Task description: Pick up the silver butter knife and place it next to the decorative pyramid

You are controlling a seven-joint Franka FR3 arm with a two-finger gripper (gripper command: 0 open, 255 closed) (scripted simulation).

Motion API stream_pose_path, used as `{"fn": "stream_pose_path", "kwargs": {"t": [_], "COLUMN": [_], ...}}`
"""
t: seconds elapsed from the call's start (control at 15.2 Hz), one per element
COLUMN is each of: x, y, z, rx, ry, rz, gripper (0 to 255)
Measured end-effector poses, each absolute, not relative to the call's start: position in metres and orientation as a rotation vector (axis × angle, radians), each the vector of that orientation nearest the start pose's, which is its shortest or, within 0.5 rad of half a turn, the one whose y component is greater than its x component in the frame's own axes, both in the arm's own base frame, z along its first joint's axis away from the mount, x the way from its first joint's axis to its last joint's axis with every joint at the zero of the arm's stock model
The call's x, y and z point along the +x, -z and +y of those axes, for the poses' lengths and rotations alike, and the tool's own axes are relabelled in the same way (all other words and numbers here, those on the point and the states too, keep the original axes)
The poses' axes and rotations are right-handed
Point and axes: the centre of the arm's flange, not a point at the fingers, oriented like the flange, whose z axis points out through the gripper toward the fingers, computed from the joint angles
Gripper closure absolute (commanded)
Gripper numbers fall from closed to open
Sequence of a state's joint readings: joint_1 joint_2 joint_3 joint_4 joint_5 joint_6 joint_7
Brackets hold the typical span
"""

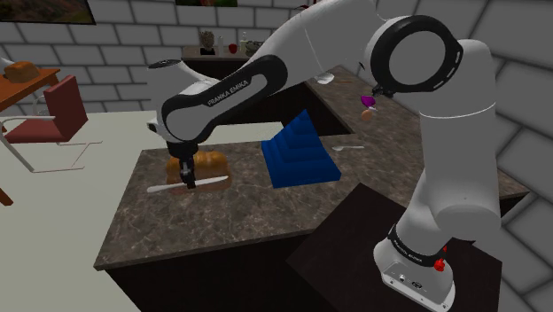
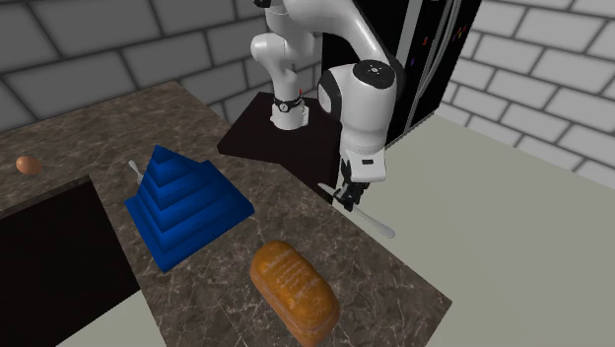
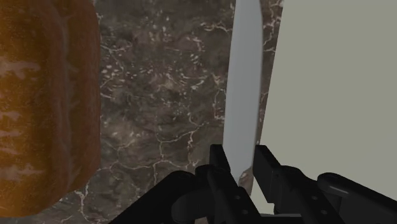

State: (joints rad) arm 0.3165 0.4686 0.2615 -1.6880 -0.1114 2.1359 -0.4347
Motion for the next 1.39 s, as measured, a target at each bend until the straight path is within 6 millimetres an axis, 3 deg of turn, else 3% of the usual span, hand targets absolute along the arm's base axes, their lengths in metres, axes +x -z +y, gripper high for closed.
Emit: {"fn": "stream_pose_path", "kwargs": {"t": [1.39], "x": [0.571], "y": [-0.444], "z": [0.347], "rx": [-2.702], "ry": [-0.007], "rz": [-1.558], "gripper": [255]}}
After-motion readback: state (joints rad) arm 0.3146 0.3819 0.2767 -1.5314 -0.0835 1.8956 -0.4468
